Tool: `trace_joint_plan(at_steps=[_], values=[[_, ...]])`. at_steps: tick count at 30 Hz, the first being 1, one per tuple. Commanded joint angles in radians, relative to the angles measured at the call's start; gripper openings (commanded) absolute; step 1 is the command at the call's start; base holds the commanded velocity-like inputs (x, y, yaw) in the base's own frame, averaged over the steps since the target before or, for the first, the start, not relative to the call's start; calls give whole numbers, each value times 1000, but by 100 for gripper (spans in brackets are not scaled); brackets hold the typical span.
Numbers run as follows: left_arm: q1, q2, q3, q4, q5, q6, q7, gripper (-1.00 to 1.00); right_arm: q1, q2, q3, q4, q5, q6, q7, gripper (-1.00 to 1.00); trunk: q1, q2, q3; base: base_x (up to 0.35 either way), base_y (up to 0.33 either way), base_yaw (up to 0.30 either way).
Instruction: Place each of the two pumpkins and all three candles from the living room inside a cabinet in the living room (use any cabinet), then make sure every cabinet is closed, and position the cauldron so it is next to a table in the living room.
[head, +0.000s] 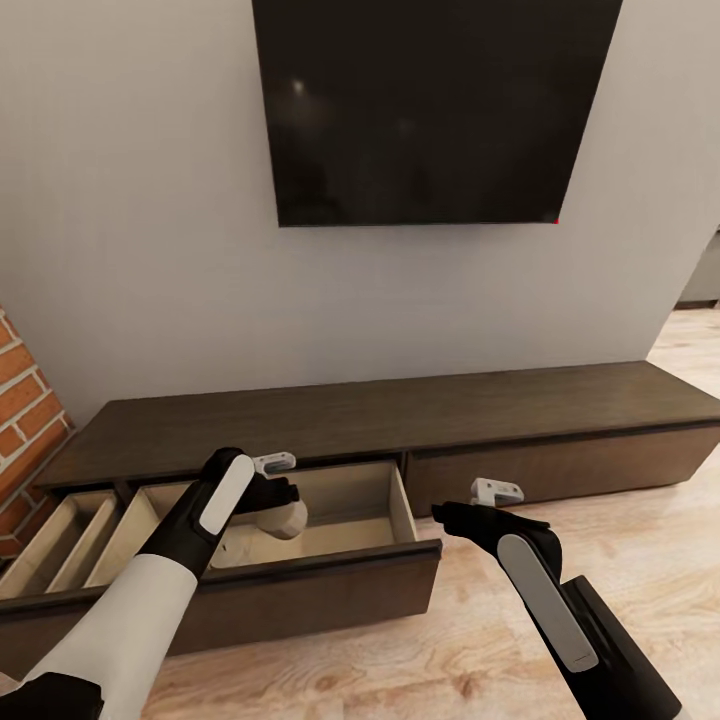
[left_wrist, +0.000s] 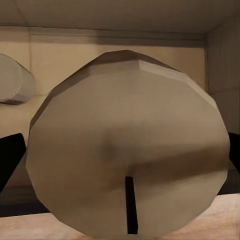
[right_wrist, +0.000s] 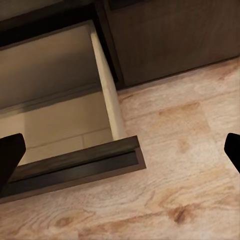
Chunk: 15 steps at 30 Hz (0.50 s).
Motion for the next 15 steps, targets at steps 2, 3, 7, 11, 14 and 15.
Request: trace_joint_plan(at_steps=[2,3,7,11,14,15], values=[[-1,0,-1,-1,10,2,10,-100,-2,0,3,-1,-10,1,-9,100,0,0,-1,2,-2,0],[-1,0,-1,0,10,2,10,-100,-2,0,3,-1,-11,1,-9,100,0,0,-1,1,-1,0],[0,0,-1,1,11,2,10,-100,-2,0,3,-1,-11,0,-8,100,0,0,-1,0,0,0],[-1,1,-1,1,11,2,10,-100,-3,0,3,-1,-11,0,-7,100,0,0,-1,65,-36,0],[-1,1,-1,0,11,2,10,-100,-3,0,3,-1,-11,1,-8,100,0,0,-1,215,-199,0],[-1,0,-2,0,11,2,10,-100,-3,0,3,-1,-11,1,-8,100,0,0,-1,116,-123,0]])
